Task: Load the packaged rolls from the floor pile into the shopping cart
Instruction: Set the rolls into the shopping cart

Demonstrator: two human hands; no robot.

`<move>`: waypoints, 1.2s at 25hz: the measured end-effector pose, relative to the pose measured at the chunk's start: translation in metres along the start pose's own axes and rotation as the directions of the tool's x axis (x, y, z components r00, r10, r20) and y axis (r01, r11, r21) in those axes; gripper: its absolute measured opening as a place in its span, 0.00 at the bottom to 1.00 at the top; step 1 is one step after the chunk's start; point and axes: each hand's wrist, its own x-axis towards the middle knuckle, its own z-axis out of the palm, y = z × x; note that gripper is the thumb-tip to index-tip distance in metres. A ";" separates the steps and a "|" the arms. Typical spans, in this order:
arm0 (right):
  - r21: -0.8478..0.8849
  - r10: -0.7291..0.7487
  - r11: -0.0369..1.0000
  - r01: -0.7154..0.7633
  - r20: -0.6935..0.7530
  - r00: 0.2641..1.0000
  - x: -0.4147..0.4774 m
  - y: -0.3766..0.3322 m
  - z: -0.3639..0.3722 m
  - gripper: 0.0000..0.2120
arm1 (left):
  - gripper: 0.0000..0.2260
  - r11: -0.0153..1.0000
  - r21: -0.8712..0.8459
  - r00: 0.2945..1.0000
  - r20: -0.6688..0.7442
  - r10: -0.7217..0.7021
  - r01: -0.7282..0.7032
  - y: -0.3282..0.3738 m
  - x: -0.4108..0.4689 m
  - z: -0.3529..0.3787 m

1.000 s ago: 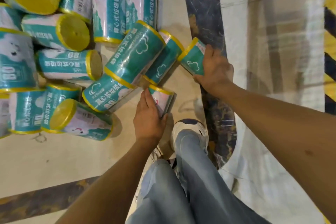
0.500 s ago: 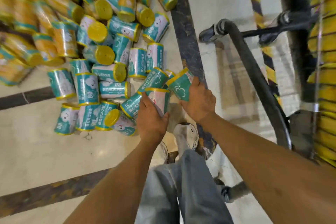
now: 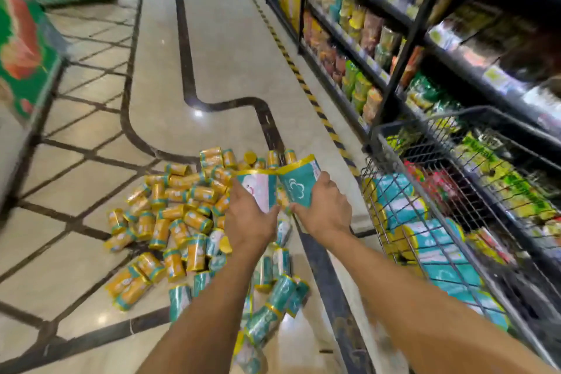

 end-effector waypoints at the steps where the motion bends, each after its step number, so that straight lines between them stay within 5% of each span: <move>1: 0.051 0.010 0.999 -0.008 -0.048 0.999 -0.001 -0.013 -0.026 0.35 | 0.39 0.999 -0.013 0.999 -0.016 0.043 -0.043 0.026 0.005 -0.021; 7: 0.245 0.093 0.969 -0.022 -0.280 0.955 -0.019 -0.035 -0.176 0.34 | 0.41 0.934 -0.050 0.931 -0.108 0.348 -0.355 0.157 -0.001 -0.106; 14: 0.349 0.340 0.916 -0.198 -0.413 0.845 -0.019 0.053 -0.268 0.32 | 0.41 0.859 -0.066 0.860 0.020 0.510 -0.508 0.272 -0.019 -0.069; 22: 0.476 0.642 0.741 -0.473 -0.299 0.706 0.013 0.178 -0.272 0.32 | 0.44 0.787 -0.069 0.755 0.245 0.609 -0.613 0.346 -0.026 0.049; 30: 0.551 0.784 0.557 -0.622 -0.101 0.613 0.038 0.230 -0.222 0.33 | 0.43 0.707 0.051 0.643 0.466 0.608 -0.705 0.347 -0.018 0.130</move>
